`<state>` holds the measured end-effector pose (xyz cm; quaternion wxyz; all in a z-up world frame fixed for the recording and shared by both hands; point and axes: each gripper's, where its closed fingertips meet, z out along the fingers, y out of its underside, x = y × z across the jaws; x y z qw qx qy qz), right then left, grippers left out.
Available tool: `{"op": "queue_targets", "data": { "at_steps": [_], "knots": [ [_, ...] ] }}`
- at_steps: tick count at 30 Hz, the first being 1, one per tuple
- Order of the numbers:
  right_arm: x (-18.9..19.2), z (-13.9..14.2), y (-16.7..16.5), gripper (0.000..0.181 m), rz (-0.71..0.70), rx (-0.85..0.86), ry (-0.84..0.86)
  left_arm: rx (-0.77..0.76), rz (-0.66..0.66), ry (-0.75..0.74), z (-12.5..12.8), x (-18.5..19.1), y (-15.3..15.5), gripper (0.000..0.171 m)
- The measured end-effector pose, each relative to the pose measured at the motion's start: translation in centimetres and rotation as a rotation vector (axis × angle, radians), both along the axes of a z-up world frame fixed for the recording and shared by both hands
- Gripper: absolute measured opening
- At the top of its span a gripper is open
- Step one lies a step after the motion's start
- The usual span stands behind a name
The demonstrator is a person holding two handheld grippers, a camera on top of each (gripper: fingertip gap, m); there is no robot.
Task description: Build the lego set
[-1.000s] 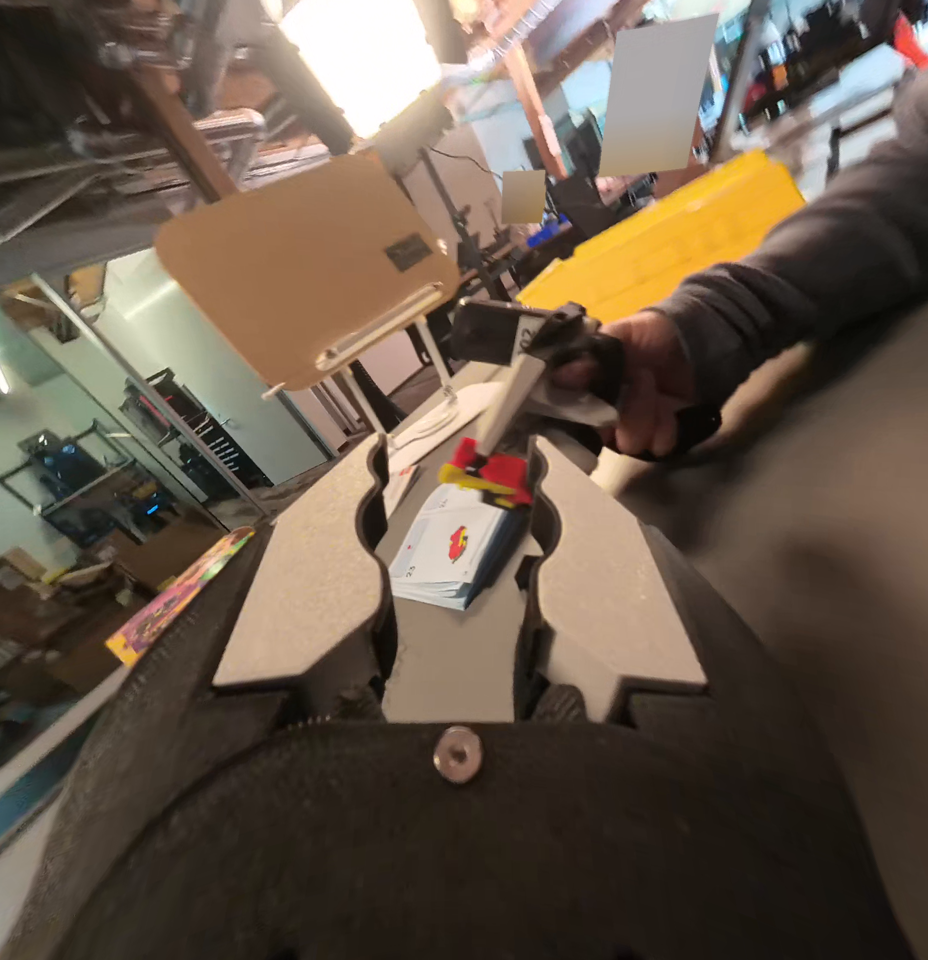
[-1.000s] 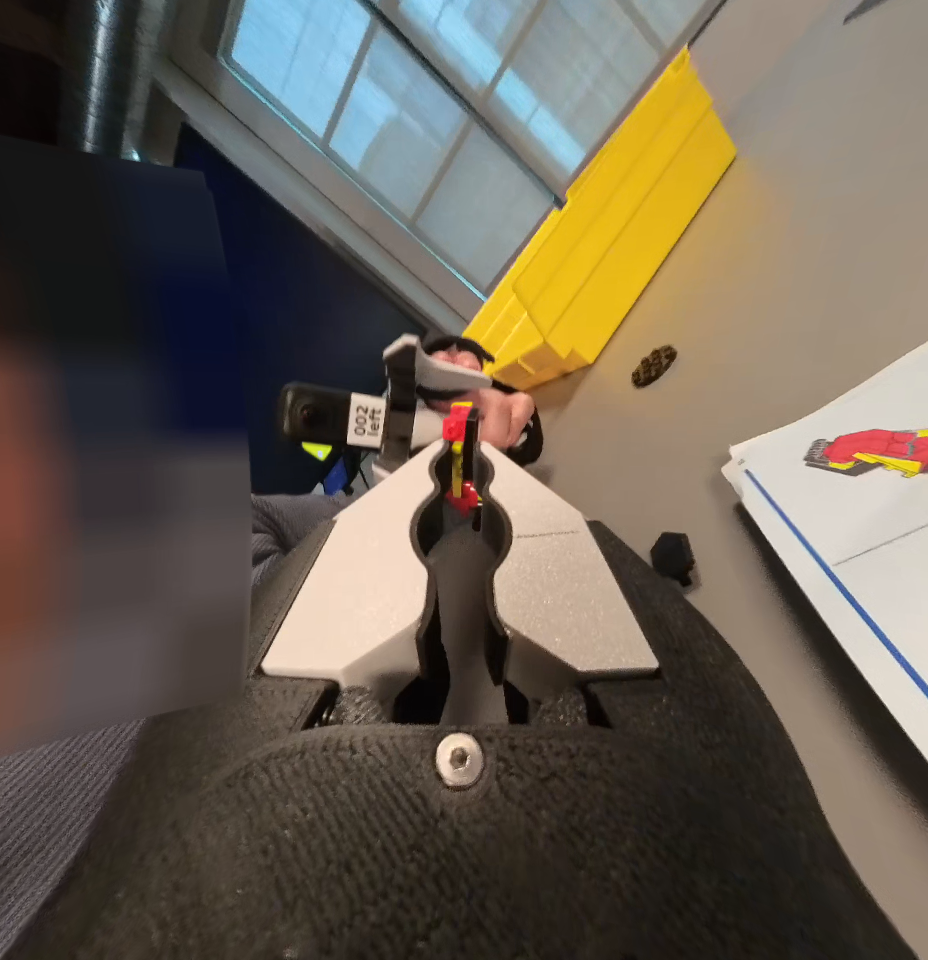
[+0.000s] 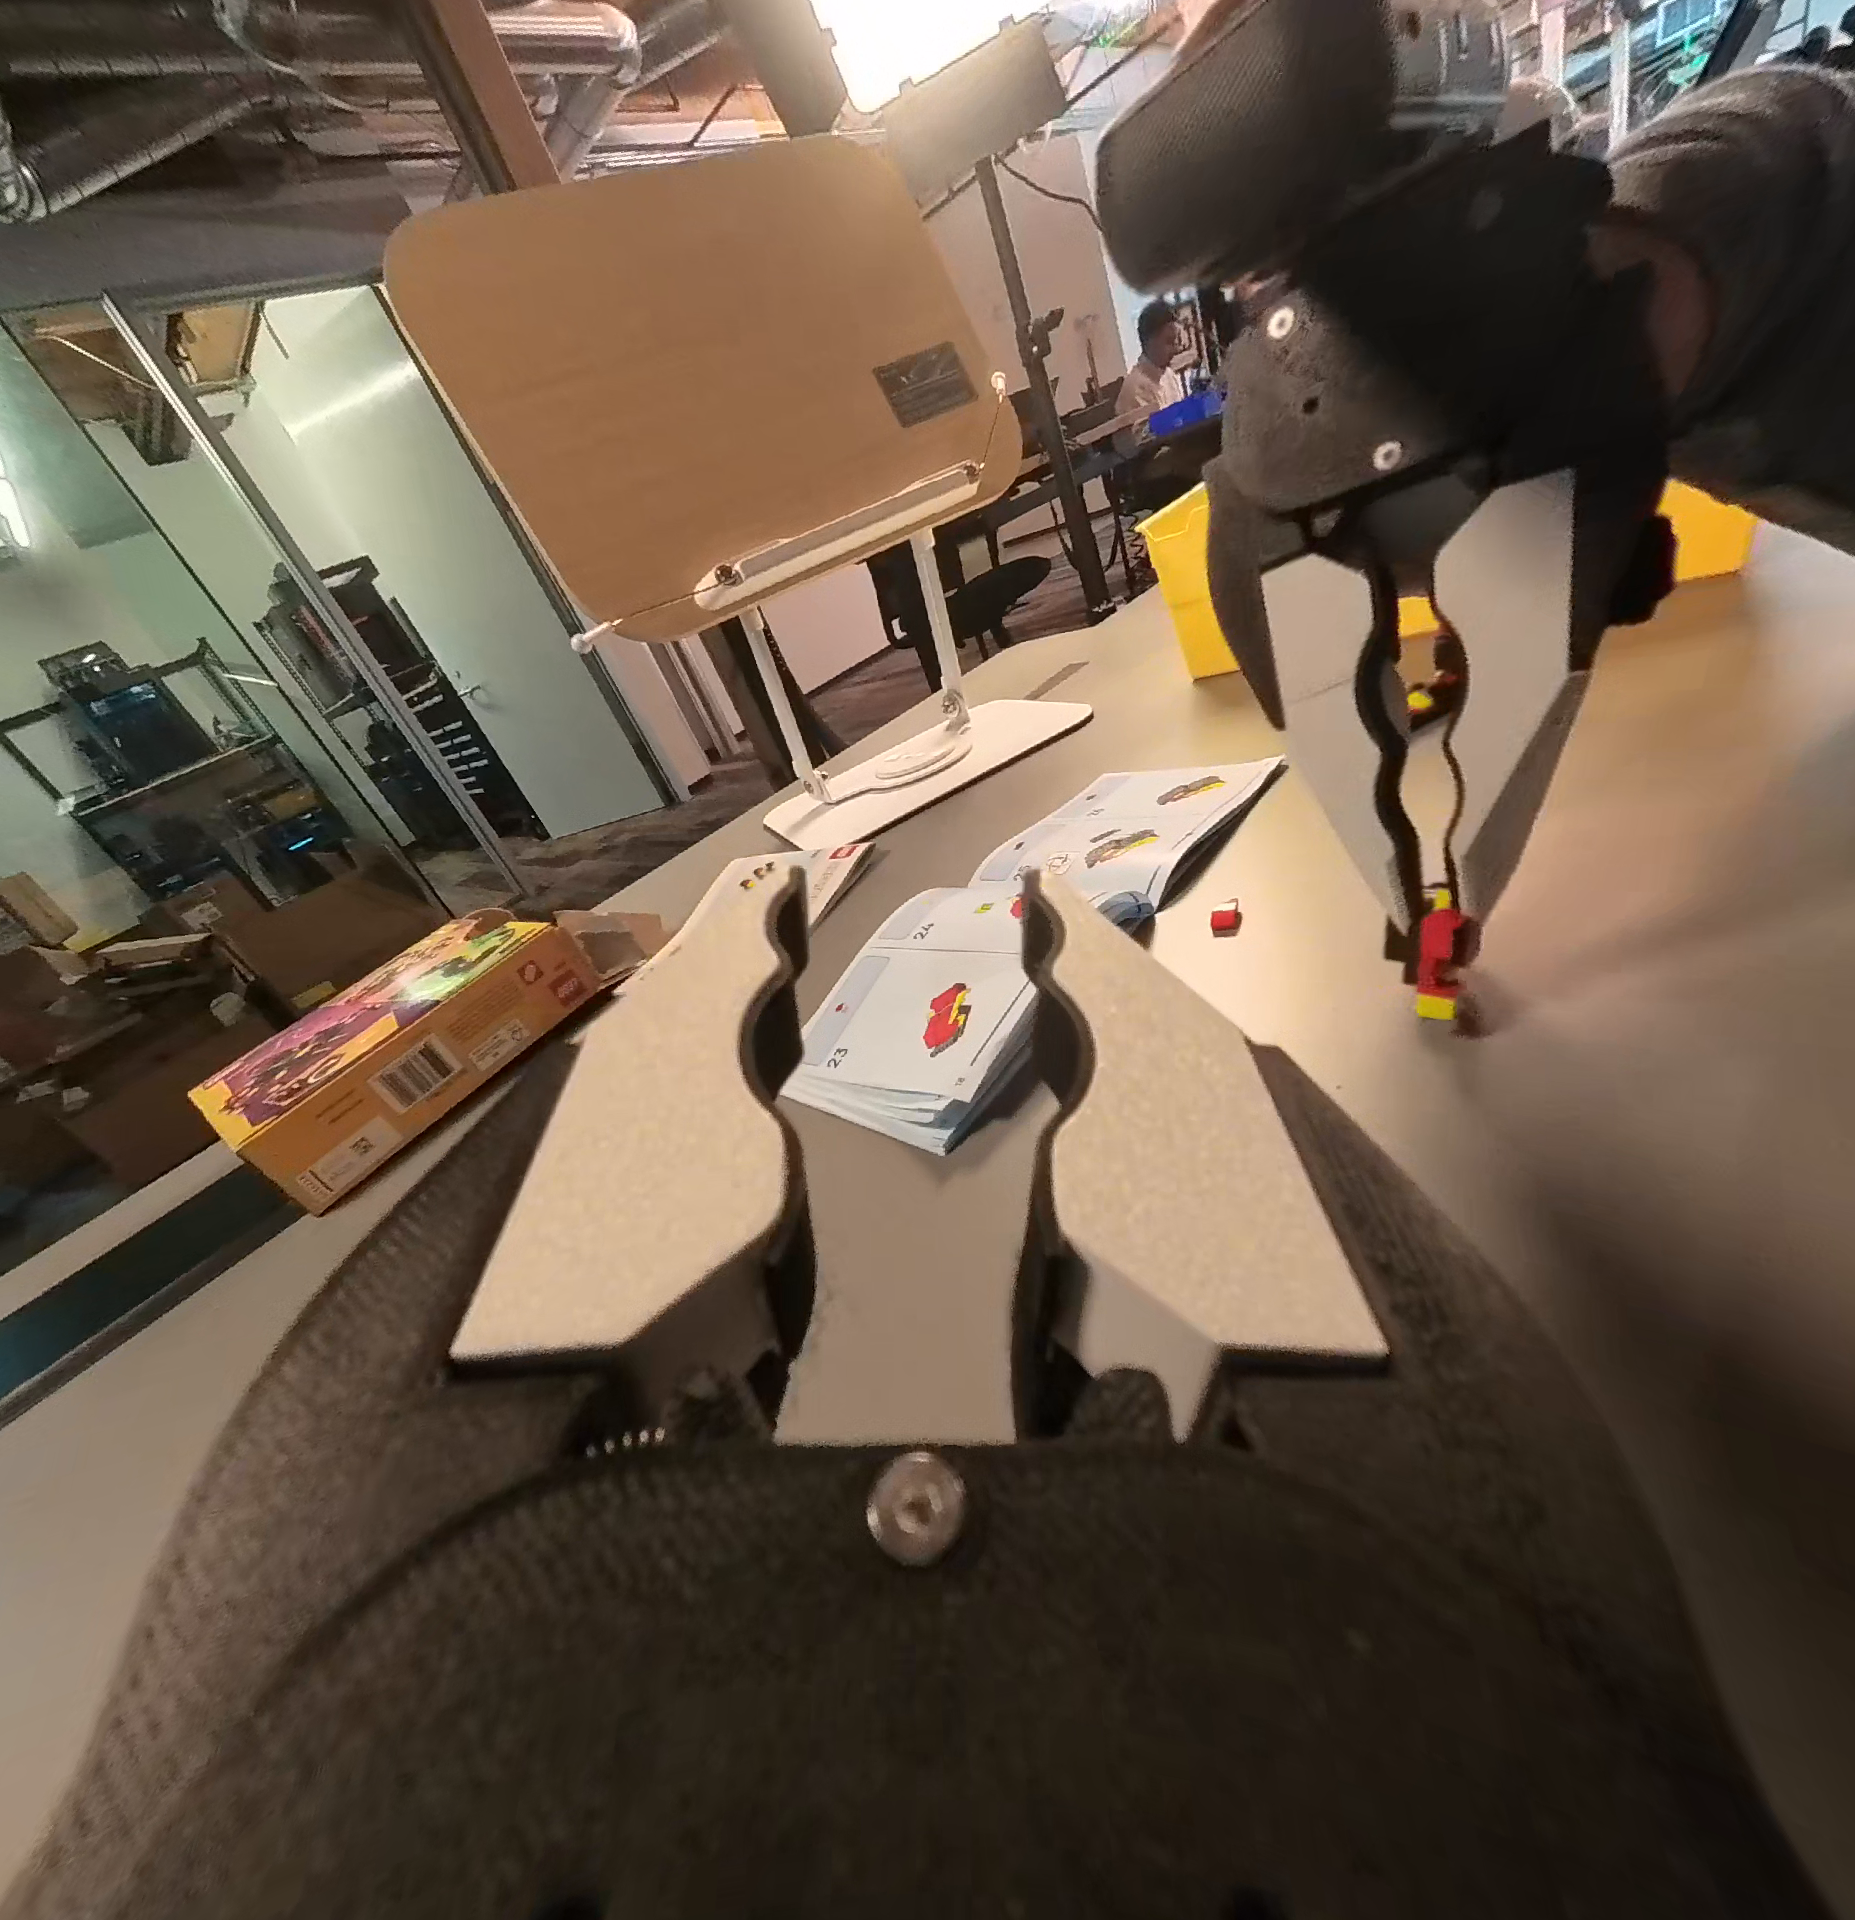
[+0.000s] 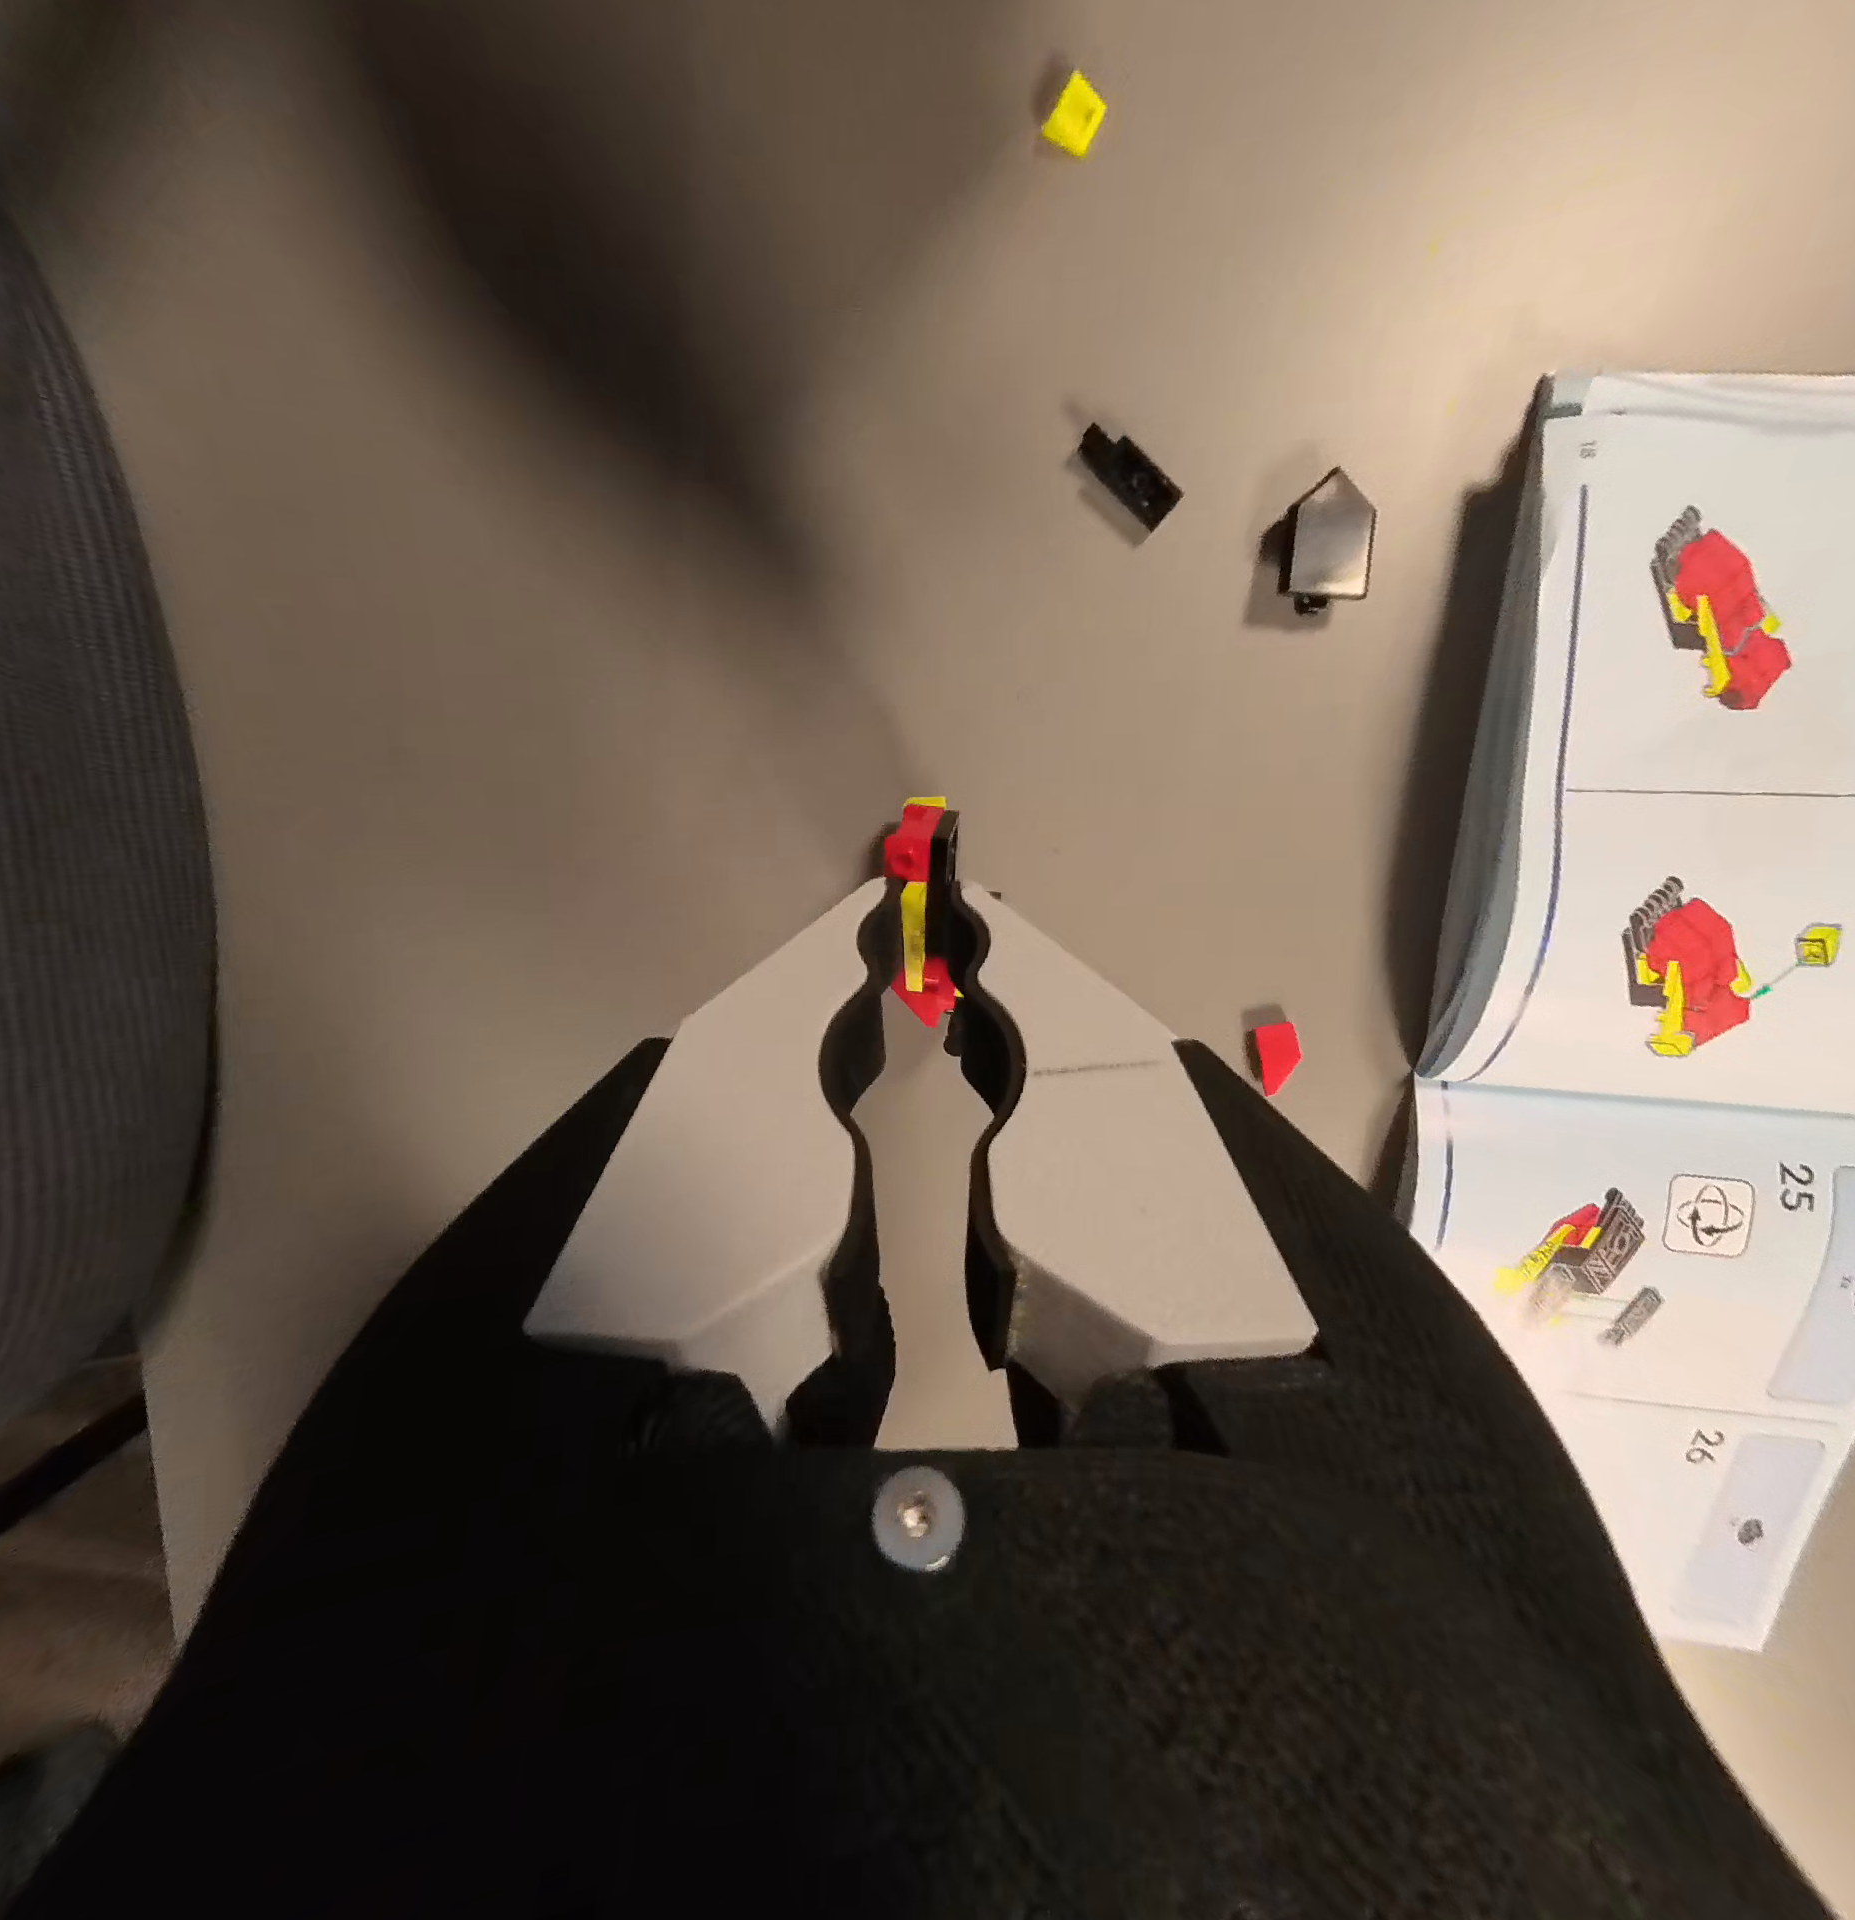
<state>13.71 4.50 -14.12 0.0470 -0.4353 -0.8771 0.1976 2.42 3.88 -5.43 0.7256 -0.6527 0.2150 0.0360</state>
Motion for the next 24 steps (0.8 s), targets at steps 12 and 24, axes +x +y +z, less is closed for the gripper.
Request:
{"op": "queue_targets", "data": {
  "at_steps": [12,24],
  "knots": [
    [-0.8,0.9,0.7,0.022,-0.047,-0.009,0.053,-0.013,-0.008,0.005,-0.2,0.2,0.0,0.04],
    [-5.0,11.0,6.3,0.028,-0.289,-0.356,1.206,-0.066,-0.032,-0.009,-0.1,-1.0,-0.4,0.035]
  ]
}}
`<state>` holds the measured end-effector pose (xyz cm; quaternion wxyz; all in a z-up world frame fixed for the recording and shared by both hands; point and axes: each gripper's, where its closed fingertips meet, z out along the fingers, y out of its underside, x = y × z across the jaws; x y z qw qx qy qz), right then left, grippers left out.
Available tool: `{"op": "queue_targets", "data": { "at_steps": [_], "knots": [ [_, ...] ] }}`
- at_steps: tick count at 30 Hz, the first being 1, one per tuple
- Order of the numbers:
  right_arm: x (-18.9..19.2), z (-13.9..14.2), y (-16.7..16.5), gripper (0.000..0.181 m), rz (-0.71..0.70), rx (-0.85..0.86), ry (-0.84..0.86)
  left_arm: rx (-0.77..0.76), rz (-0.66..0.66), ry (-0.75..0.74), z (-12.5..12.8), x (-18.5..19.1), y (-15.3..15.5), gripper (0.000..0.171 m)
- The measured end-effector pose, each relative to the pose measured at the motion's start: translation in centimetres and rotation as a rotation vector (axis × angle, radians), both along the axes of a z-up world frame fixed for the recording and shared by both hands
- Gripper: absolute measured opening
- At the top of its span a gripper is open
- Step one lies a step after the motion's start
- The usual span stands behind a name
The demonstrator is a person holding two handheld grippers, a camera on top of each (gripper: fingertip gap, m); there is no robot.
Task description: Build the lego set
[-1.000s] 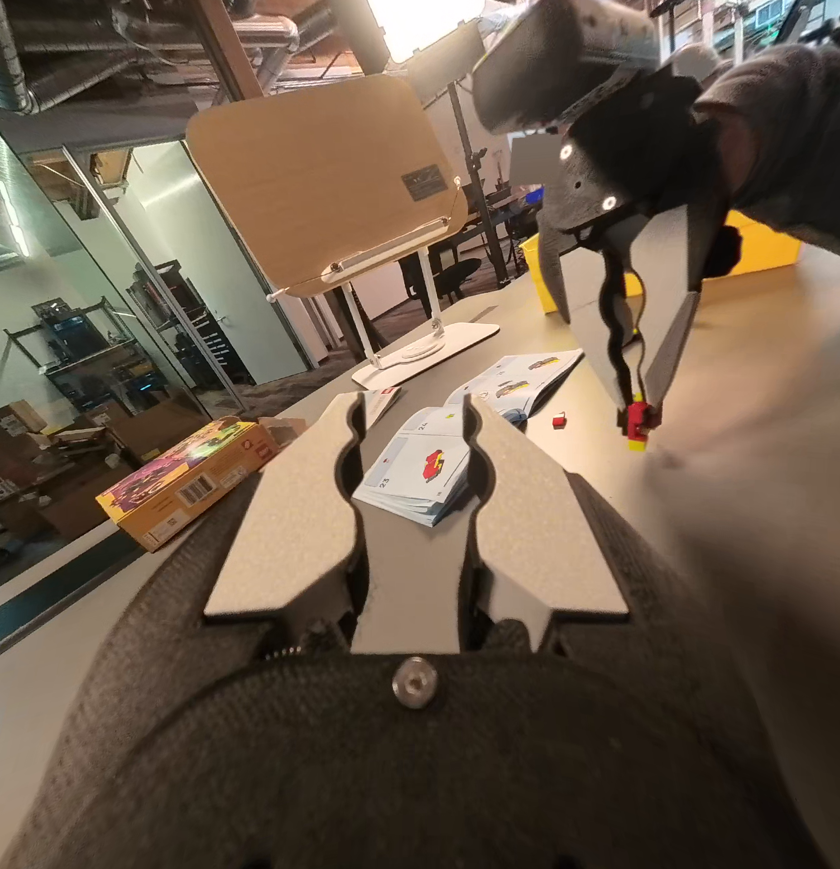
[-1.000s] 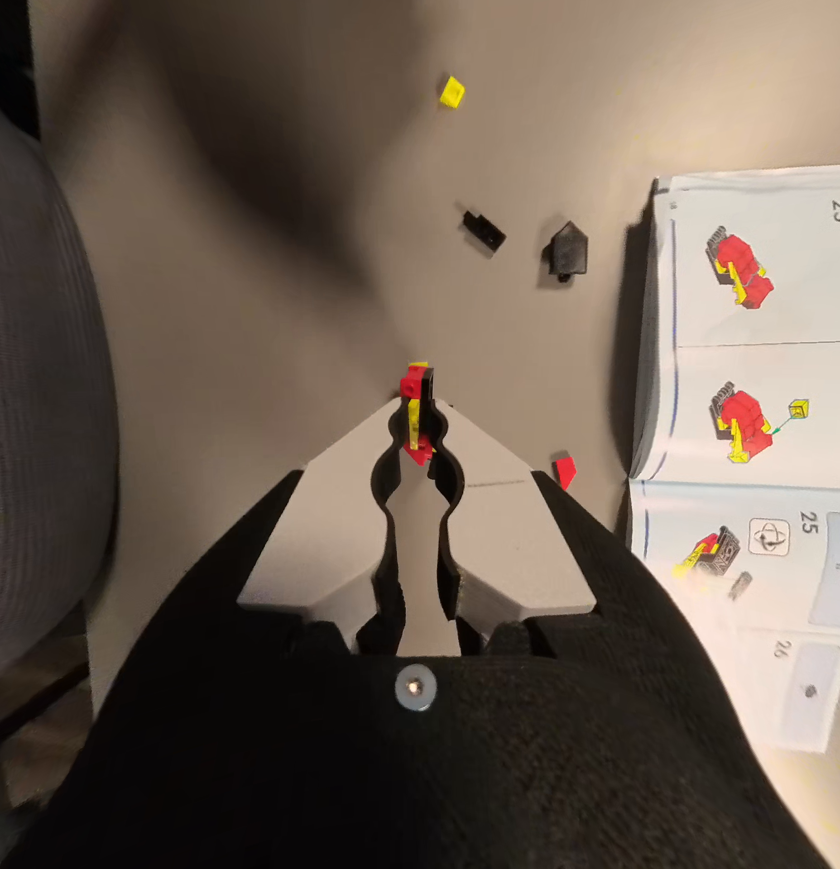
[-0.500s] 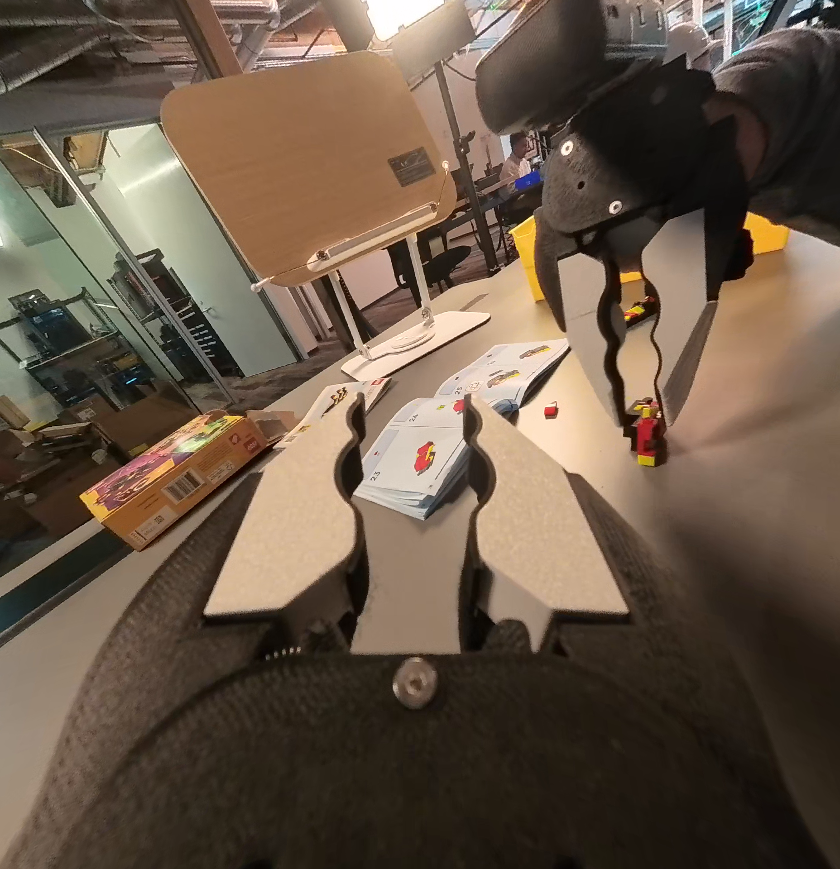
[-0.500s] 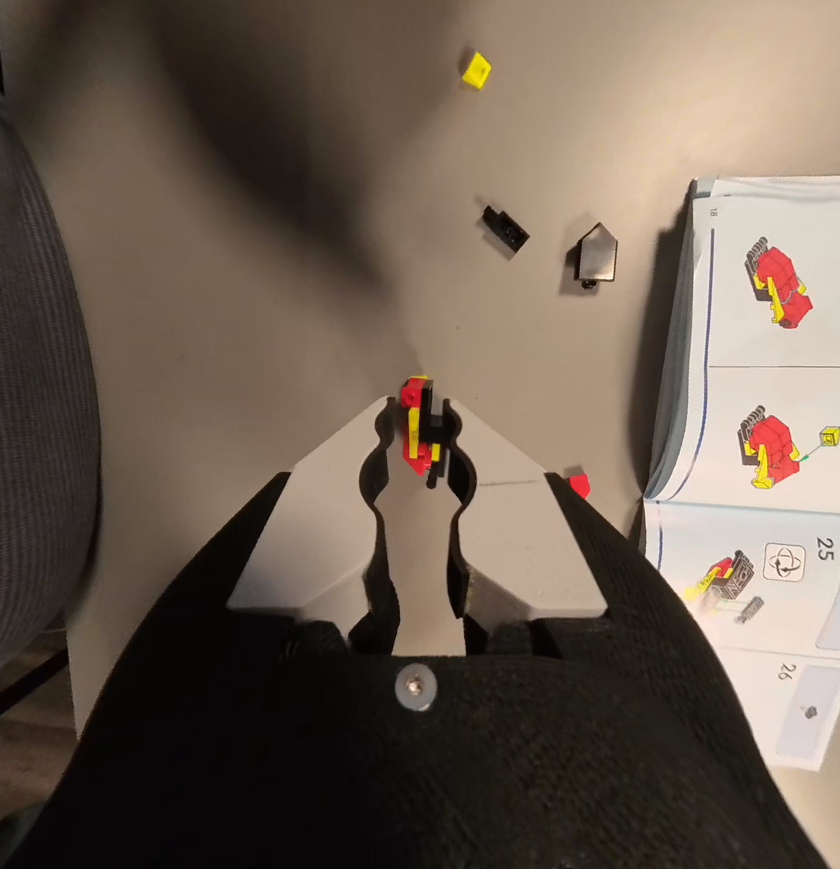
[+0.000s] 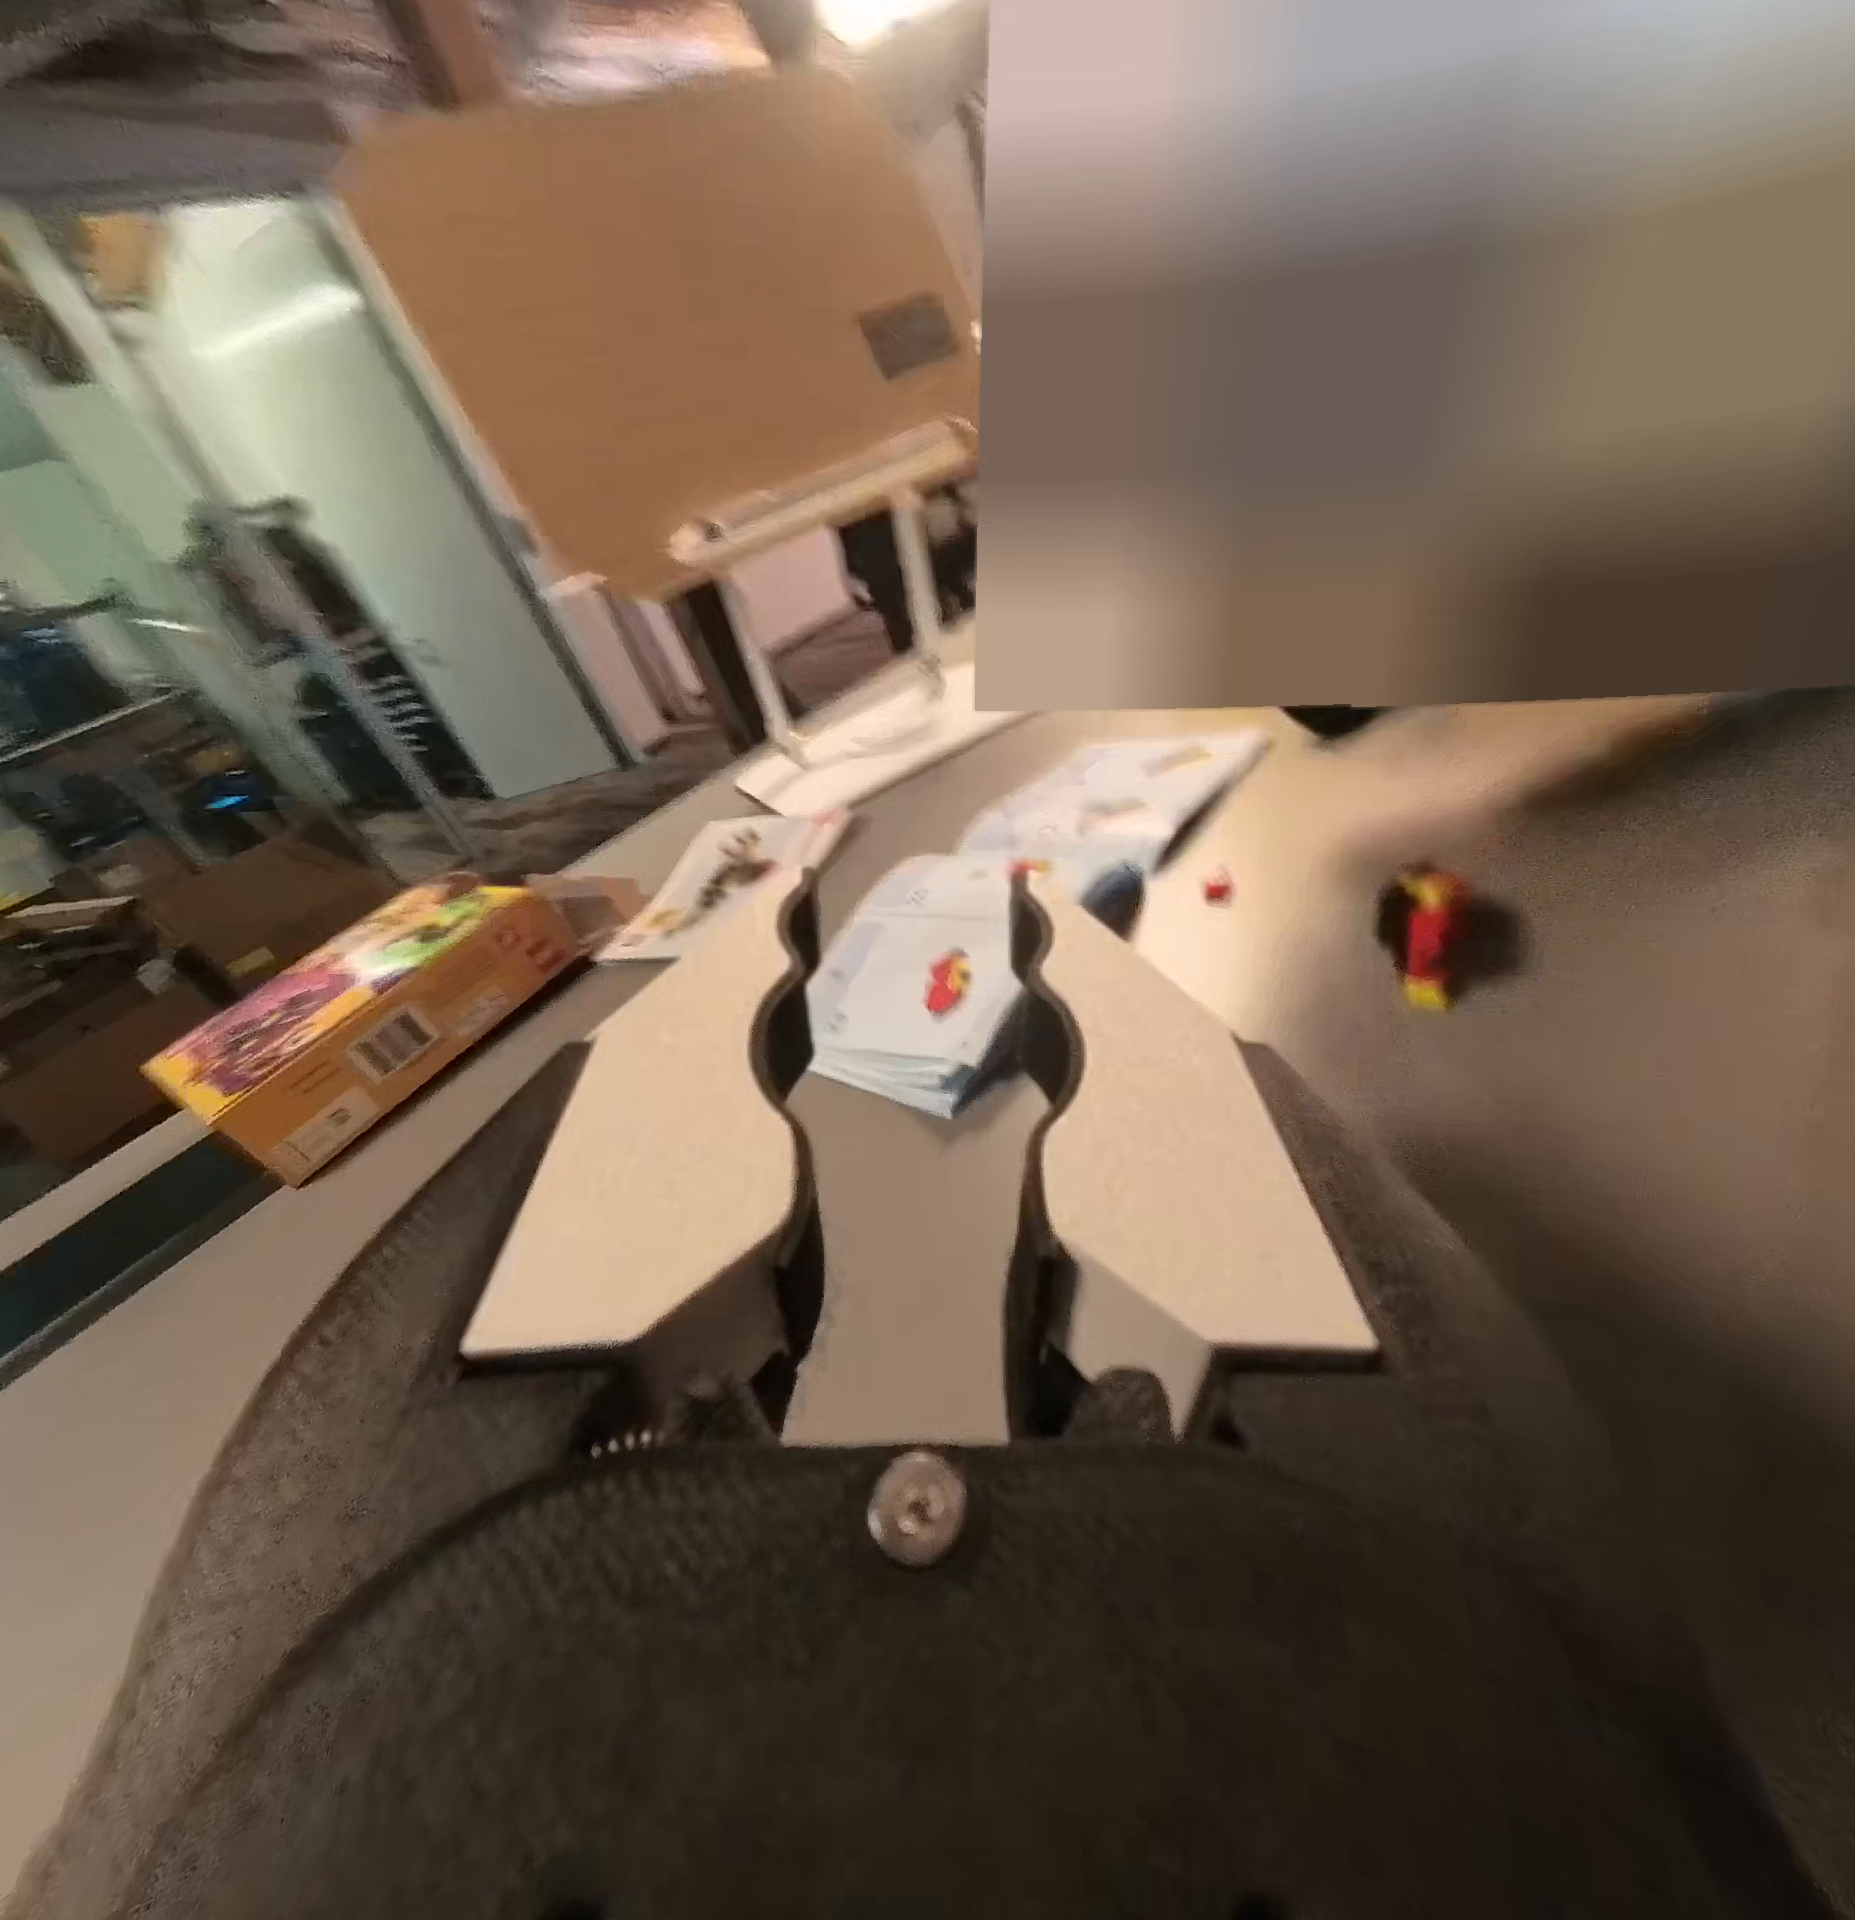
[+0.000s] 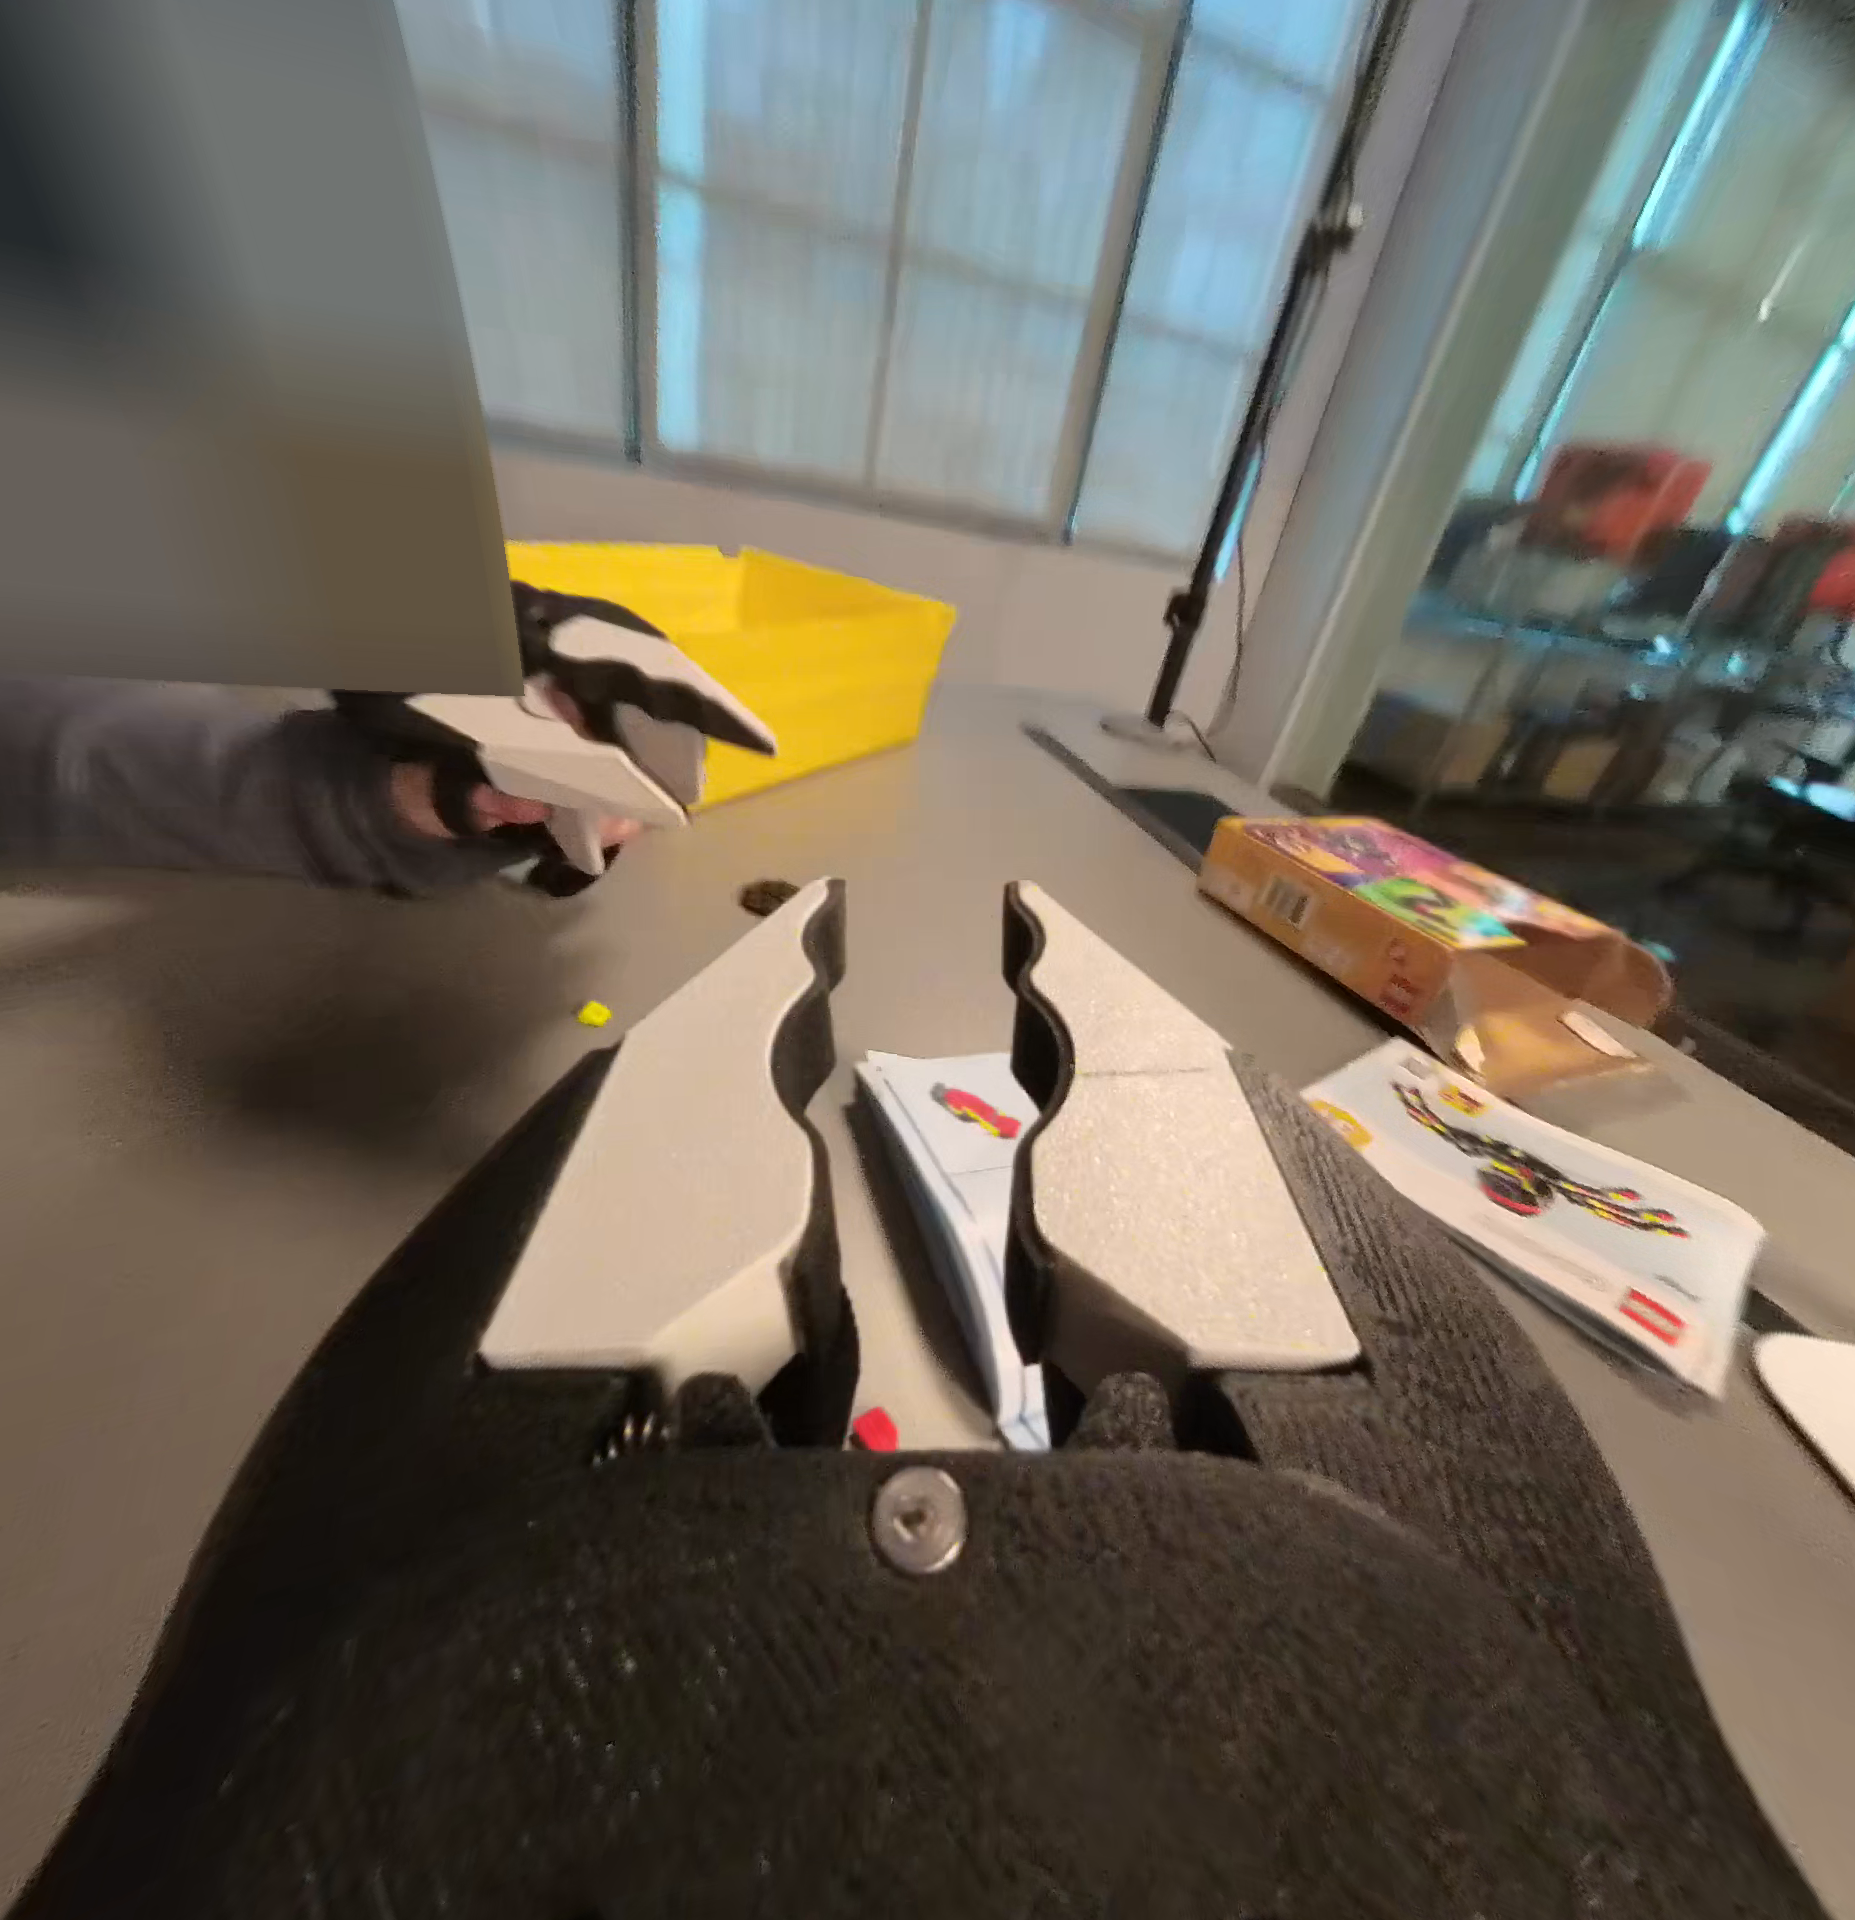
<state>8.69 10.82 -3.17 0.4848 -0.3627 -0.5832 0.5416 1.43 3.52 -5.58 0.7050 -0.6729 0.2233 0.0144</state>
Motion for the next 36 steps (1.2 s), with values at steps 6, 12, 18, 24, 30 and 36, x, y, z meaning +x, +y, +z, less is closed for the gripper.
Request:
{"op": "queue_targets", "data": {
  "at_steps": [6,12,18,24,30,36],
  "knots": [
    [2.1,-1.4,2.5,0.021,-0.163,0.177,0.109,-0.395,-0.169,0.286,-5.5,0.2,-2.8,0.023],
    [1.8,-2.2,2.7,0.013,-0.245,0.33,0.099,-0.654,-0.205,0.26,-8.3,-0.4,-4.9,0.023],
    [1.7,-2.3,2.7,0.01,-0.24,0.329,0.097,-0.727,-0.264,0.164,-9.3,0.5,-5.4,0.011],
    [1.8,-2.3,3.0,0.01,-0.246,0.304,0.092,-0.781,-0.234,0.119,-9.9,0.7,-5.3,0.014],
    [1.7,-2.5,2.9,0.01,-0.244,0.318,0.086,-0.809,-0.225,0.066,-10.3,0.9,-5.1,0.028],
    [1.6,-2.7,2.8,0.01,-0.235,0.322,0.075,-0.796,-0.214,0.081,-10.3,1.1,-4.8,0.018]
  ]
}}
